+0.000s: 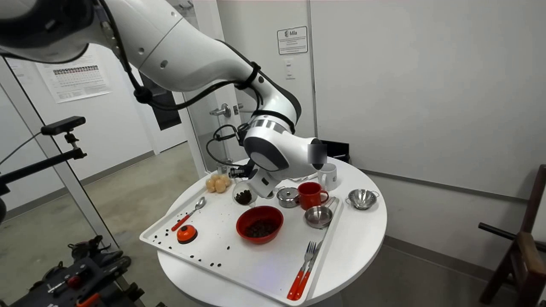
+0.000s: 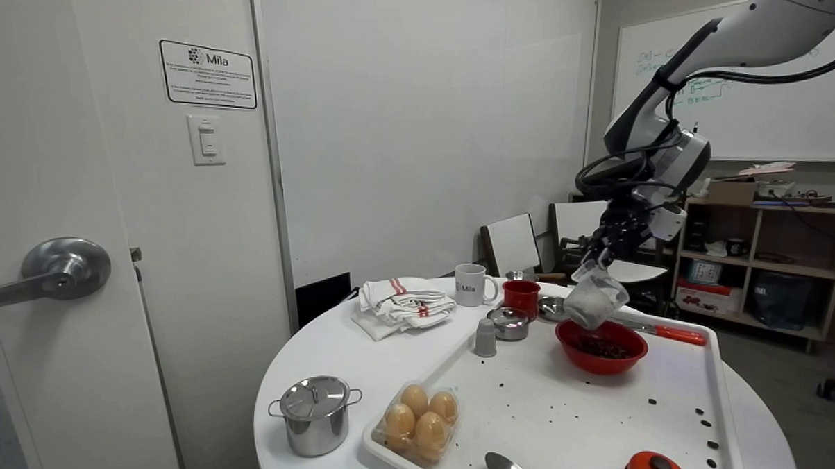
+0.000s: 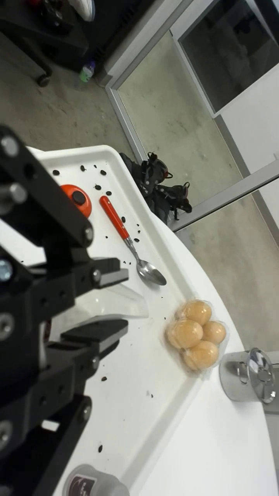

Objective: Pour the contents in the clear jug into the red bowl

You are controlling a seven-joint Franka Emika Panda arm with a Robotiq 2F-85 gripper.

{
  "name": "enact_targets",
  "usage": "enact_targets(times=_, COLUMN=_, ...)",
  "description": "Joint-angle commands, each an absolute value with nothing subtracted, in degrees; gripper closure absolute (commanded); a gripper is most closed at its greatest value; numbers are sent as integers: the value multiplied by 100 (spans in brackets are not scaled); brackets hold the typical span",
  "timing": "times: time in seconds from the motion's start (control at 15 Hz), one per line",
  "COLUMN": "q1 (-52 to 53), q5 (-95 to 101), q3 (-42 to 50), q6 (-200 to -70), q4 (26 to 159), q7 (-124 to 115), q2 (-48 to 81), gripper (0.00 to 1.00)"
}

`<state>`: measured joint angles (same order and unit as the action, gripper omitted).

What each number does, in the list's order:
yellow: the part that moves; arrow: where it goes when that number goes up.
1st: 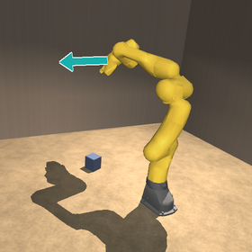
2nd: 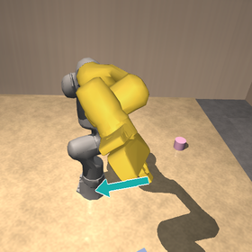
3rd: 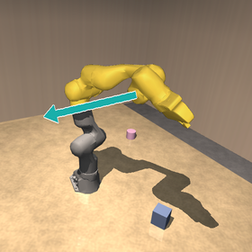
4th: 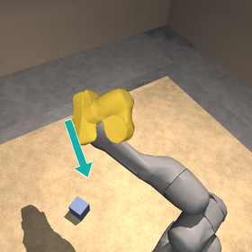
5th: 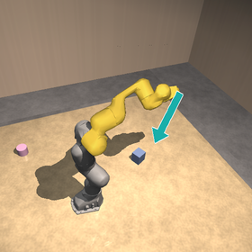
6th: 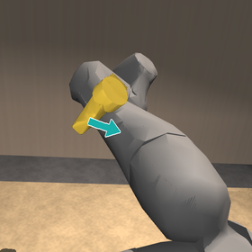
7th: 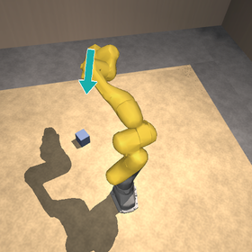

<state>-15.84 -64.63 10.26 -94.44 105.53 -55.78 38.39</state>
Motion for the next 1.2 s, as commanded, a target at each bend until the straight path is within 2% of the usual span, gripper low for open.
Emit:
enact_targets(times=0.0, q1=-1819, q5=-6617, q3=1179, q6=-8928, q4=11165, q7=-4618, q2=3251, gripper=91)
enact_targets(times=0.6, q1=-2226, q5=-6717, q3=1548, q6=-6952, q4=11147, q7=-3664, q2=3264, gripper=91)
enact_targets(times=0.67, q1=-2097, q5=-6622, q3=1625, q6=-7145, q4=11024, q7=-3783, q2=3342, gripper=73)
enact_targets(times=0.87, q1=-2109, q5=-6635, q3=1664, q6=-7014, q4=11038, q7=-3767, q2=3342, gripper=73)
enact_targets(times=0.93, q1=-2107, q5=-6638, q3=1664, q6=-7011, q4=11041, q7=-3766, q2=3342, gripper=91)
enact_targets(times=1.13, q1=-1892, q5=-6665, q3=1436, q6=-6891, q4=10453, q7=-4228, q2=3849, gripper=91)
